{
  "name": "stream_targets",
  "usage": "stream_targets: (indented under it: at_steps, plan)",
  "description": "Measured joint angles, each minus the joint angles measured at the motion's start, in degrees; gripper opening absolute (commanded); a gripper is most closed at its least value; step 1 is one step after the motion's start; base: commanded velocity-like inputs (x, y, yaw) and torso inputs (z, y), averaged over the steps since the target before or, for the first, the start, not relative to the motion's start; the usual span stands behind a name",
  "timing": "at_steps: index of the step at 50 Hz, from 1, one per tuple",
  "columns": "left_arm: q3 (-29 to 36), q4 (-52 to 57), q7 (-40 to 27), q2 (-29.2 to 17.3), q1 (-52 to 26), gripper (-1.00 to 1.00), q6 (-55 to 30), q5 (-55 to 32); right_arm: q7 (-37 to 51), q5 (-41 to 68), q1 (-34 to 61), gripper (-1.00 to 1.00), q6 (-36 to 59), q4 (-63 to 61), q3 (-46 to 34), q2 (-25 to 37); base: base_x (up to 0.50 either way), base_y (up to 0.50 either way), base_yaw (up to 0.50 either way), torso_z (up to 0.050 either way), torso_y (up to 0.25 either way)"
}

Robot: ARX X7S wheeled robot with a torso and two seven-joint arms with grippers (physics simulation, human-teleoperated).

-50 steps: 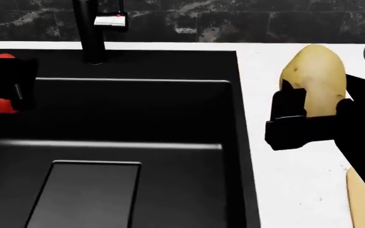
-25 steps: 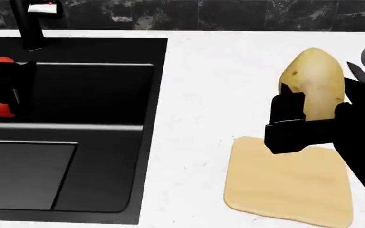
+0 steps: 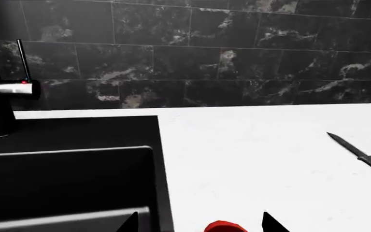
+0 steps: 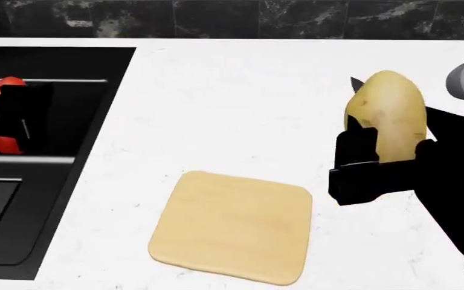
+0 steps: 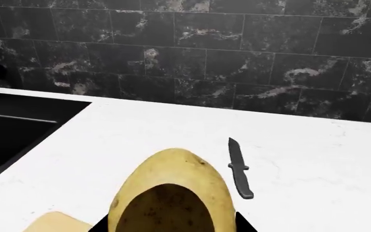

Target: Pick the vegetables from the sink and place them on the cutting board.

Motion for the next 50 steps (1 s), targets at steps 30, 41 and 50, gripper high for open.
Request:
stream_targets:
  at_steps: [30,41,50]
  plan:
    - [1.56,-0.92,0.2,-1.21,1.22,-1.0,2.62,-0.58,3.91,11.0,25.98,-1.0,21.56,26.57,-16.76,-14.85,0.0,-0.03,0.0,0.0,0.0]
    - [2.35,-1.21,0.42,-1.66,1.46,-1.0,3.62,-0.79,-3.81,8.24,35.91,-1.0,28.18,38.95,-25.27,-23.22,0.0,0.0,0.0,0.0,0.0]
    - [2.45,-1.76,0.78,-2.01,2.44,-1.0,4.82,-0.95,-11.73,2.9,39.38,-1.0,28.9,45.37,-31.88,-28.7,0.0,0.0,0.0,0.0,0.0]
